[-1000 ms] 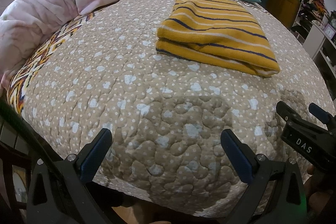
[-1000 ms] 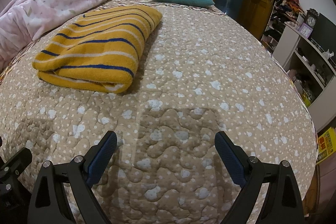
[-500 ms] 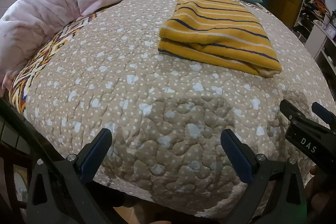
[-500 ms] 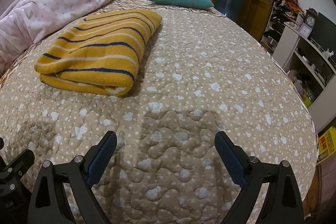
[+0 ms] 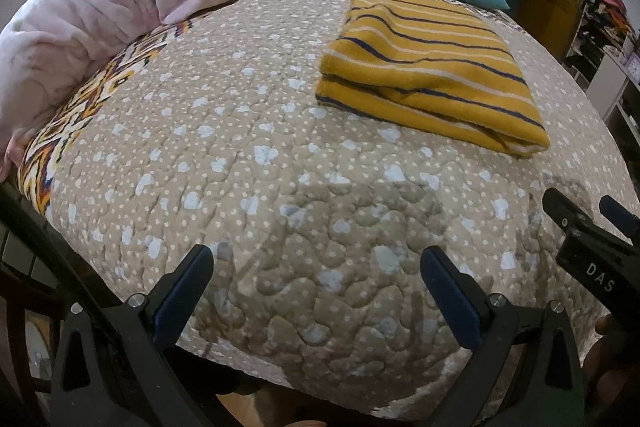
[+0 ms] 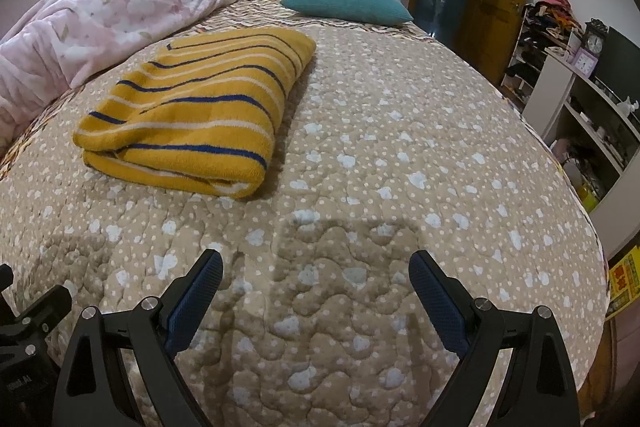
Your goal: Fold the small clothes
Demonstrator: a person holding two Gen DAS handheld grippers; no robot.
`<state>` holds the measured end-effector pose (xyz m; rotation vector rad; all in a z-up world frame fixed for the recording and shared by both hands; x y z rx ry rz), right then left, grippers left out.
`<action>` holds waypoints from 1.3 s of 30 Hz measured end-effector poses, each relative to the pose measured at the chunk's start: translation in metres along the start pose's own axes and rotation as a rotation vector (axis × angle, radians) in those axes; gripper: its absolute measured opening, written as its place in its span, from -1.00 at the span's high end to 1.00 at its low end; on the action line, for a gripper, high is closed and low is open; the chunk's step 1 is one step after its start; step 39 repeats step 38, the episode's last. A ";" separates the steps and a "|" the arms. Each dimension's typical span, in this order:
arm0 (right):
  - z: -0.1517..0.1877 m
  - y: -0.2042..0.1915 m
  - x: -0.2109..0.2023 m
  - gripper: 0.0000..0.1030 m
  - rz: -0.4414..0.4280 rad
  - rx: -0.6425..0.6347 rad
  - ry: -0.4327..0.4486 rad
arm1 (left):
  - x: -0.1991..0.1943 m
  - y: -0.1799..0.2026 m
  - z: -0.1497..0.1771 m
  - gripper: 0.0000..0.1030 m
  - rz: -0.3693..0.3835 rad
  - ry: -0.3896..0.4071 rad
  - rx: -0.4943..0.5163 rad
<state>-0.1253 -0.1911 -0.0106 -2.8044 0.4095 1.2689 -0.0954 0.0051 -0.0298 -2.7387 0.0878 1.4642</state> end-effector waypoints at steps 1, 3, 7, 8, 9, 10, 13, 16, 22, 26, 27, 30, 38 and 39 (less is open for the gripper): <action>-0.002 -0.001 0.001 -0.87 -0.003 0.000 -0.001 | 0.001 -0.002 -0.001 -1.00 -0.001 -0.002 -0.004; -0.004 -0.003 0.004 -0.87 -0.010 -0.005 -0.003 | 0.003 -0.004 -0.003 -1.00 -0.004 -0.007 -0.011; -0.009 -0.008 0.008 -0.87 -0.017 -0.028 -0.001 | 0.007 -0.011 -0.010 -1.00 -0.015 -0.011 -0.024; -0.012 -0.010 0.010 -0.87 -0.020 -0.035 0.000 | 0.008 -0.013 -0.014 -1.00 -0.019 -0.011 -0.026; -0.014 -0.011 0.010 -0.87 -0.023 -0.039 0.002 | 0.008 -0.014 -0.016 -1.00 -0.022 -0.010 -0.028; -0.017 -0.012 0.011 -0.87 -0.028 -0.043 0.004 | 0.009 -0.016 -0.021 -1.00 -0.027 -0.006 -0.030; -0.026 -0.017 0.012 -0.87 -0.037 -0.056 0.017 | 0.009 -0.023 -0.034 -1.00 -0.048 0.013 -0.033; -0.035 -0.020 0.012 -0.87 -0.044 -0.063 0.030 | 0.009 -0.028 -0.043 -1.00 -0.058 0.021 -0.040; -0.044 -0.027 0.015 -0.87 -0.060 -0.072 0.038 | 0.016 -0.028 -0.049 -1.00 -0.048 0.009 -0.045; -0.048 -0.031 0.019 -0.87 -0.060 -0.087 0.034 | 0.022 -0.023 -0.048 -1.00 -0.034 -0.008 -0.040; -0.049 -0.032 0.020 -0.87 -0.060 -0.090 0.032 | 0.024 -0.022 -0.049 -1.00 -0.031 -0.010 -0.039; -0.052 -0.035 0.023 -0.87 -0.057 -0.097 0.027 | 0.026 -0.020 -0.052 -1.00 -0.025 -0.006 -0.039; -0.054 -0.042 0.033 -0.87 -0.063 -0.105 0.002 | 0.032 -0.020 -0.063 -1.00 0.017 -0.017 -0.038; -0.054 -0.042 0.033 -0.87 -0.063 -0.105 0.002 | 0.032 -0.020 -0.063 -1.00 0.017 -0.017 -0.038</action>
Point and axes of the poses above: each gripper's, at about its wrist camera, not at the fingertips, and x roughly the way its jaws point, y to its right, z to its underside, the point moved 7 cm from there along x, roughly the way its jaws point, and after that the axes turned 1 degree about -z, right-handed, at the moved point
